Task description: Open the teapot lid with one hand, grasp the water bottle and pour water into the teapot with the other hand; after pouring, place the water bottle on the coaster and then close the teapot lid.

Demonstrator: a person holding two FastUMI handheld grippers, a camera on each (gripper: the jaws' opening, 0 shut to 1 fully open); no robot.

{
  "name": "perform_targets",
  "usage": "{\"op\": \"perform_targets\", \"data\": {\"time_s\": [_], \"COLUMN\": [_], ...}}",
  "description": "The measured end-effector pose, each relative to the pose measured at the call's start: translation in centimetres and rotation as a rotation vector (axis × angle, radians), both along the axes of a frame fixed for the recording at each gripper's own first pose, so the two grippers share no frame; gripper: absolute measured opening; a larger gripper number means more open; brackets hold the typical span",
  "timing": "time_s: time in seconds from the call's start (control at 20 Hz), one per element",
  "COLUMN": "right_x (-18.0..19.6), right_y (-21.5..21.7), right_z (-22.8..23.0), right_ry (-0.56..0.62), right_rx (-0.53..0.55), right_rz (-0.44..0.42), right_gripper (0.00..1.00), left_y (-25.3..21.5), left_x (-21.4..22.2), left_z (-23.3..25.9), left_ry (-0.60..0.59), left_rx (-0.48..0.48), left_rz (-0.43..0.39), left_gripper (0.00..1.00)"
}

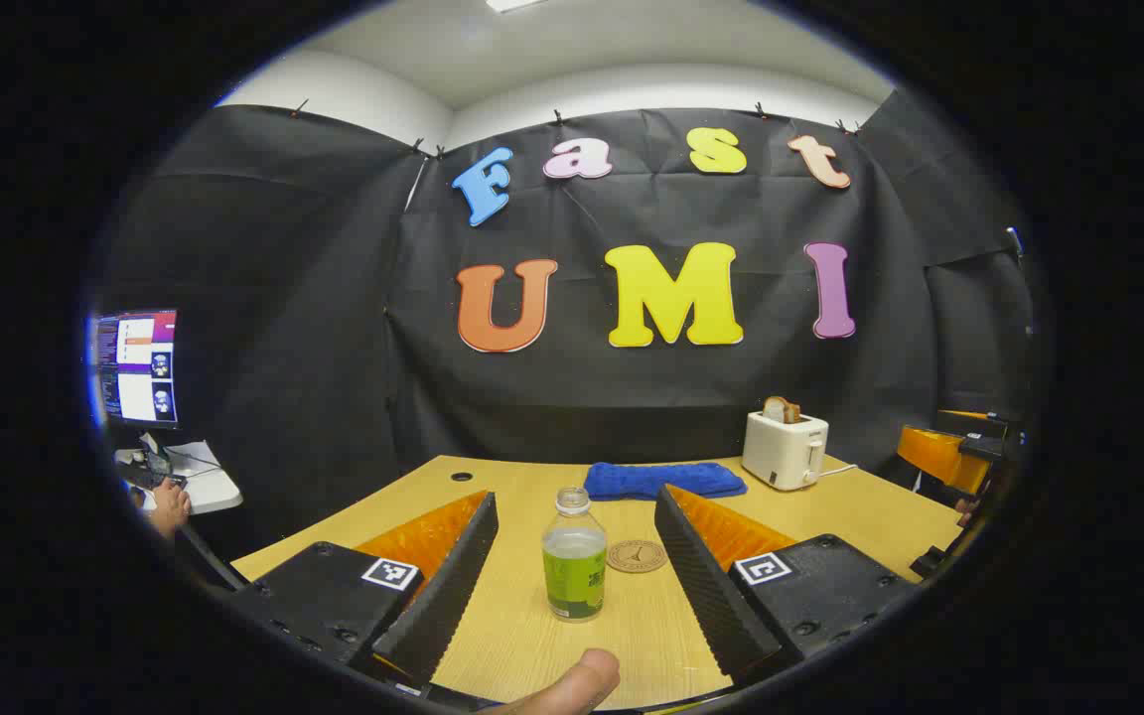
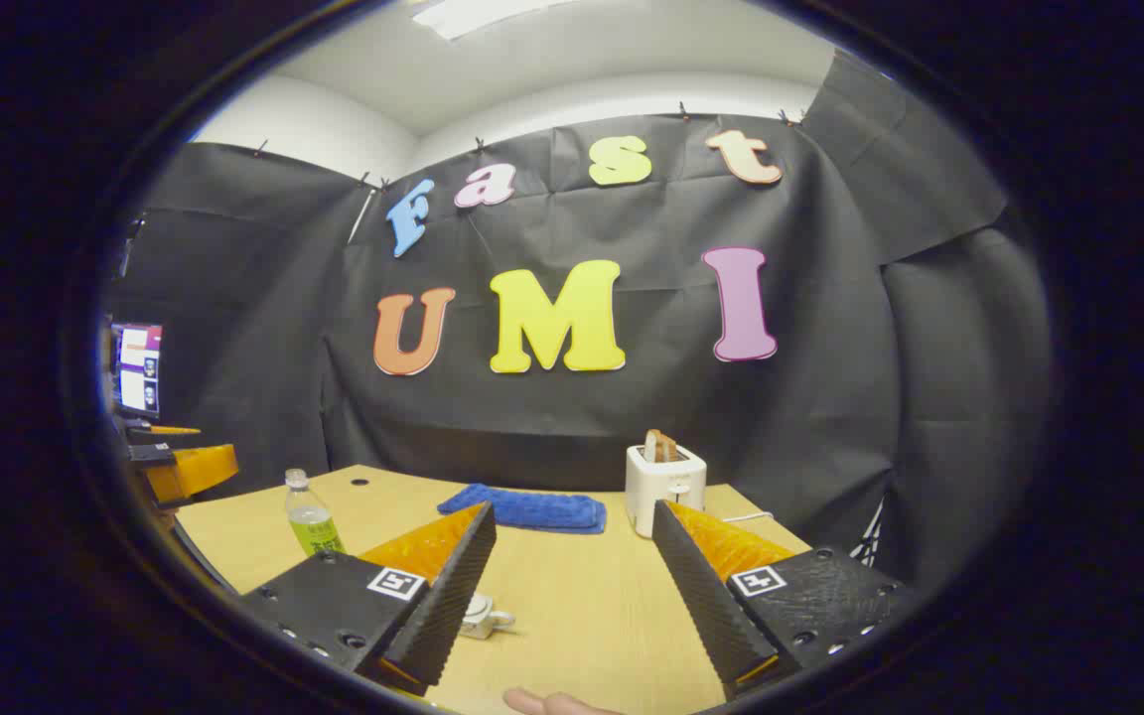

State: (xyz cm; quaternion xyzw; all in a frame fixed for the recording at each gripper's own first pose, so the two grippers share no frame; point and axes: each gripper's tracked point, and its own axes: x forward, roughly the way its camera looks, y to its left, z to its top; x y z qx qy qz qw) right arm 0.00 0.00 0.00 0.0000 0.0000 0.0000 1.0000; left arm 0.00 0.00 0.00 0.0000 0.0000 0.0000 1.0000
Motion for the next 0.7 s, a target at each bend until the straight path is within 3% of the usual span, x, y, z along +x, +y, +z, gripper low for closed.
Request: {"op": "perform_targets", "data": {"time_s": [0.05,0.1,0.2,0.7], "right_x": [-0.1,-0.1,0.0,1.2], "right_y": [0.3,0.4,0.5,1.9], "right_z": [0.1,0.1,0.1,-2.0], "right_ry": [-0.005,-0.01,-0.015,0.02], "right_rx": [-0.011,-0.015,-0.013,-0.05], "right_rz": [0.006,0.007,0.01,0.028], "right_gripper": [0.92,0.99,0.95,0.96], "left_y": [0.1,0.0,0.1,-0.2], "left_x": [0.1,0.2,0.3,1.0], "left_z": [-0.1,-0.3,-0.4,-1.5], "left_ry": [0.001,0.004,0.007,0.028], "left_rx": [-0.003,-0.003,0.005,0.022], "left_rz": [0.0,-0.004,0.0,-0.004], "left_gripper": [0.99,0.99,0.99,0.99]}}
